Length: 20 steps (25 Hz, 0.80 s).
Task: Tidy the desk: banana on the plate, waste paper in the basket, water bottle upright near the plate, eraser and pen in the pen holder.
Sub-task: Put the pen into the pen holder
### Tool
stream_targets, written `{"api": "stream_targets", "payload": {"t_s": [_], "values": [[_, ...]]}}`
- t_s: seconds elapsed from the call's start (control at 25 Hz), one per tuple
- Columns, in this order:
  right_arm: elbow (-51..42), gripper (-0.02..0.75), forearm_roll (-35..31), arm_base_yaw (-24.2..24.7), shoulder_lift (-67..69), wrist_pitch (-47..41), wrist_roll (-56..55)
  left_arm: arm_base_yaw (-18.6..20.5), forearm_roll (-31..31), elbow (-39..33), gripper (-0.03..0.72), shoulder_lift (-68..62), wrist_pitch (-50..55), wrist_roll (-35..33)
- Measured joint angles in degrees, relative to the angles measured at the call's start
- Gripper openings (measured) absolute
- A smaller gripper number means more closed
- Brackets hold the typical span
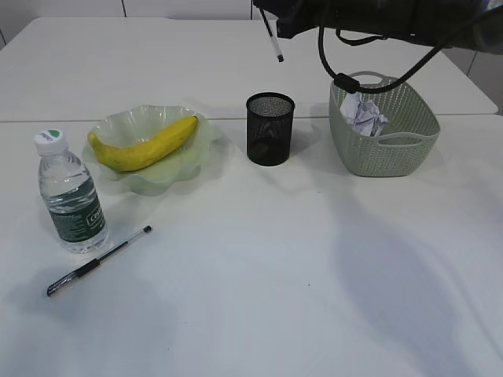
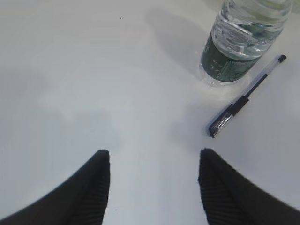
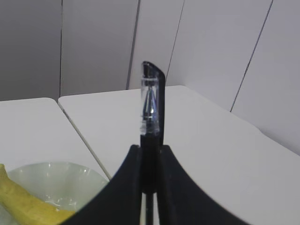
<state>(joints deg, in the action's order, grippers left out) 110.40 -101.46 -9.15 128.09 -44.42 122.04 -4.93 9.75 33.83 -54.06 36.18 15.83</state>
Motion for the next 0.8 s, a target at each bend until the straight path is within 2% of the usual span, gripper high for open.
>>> {"api": "stream_targets", "payload": {"t_s": [0.8], "values": [[0.0, 0.031, -0.6, 0.0, 7.8, 1.8, 3.8, 0.0, -1.3, 0.0, 0.426, 0.0, 0.0, 0.0]]}}
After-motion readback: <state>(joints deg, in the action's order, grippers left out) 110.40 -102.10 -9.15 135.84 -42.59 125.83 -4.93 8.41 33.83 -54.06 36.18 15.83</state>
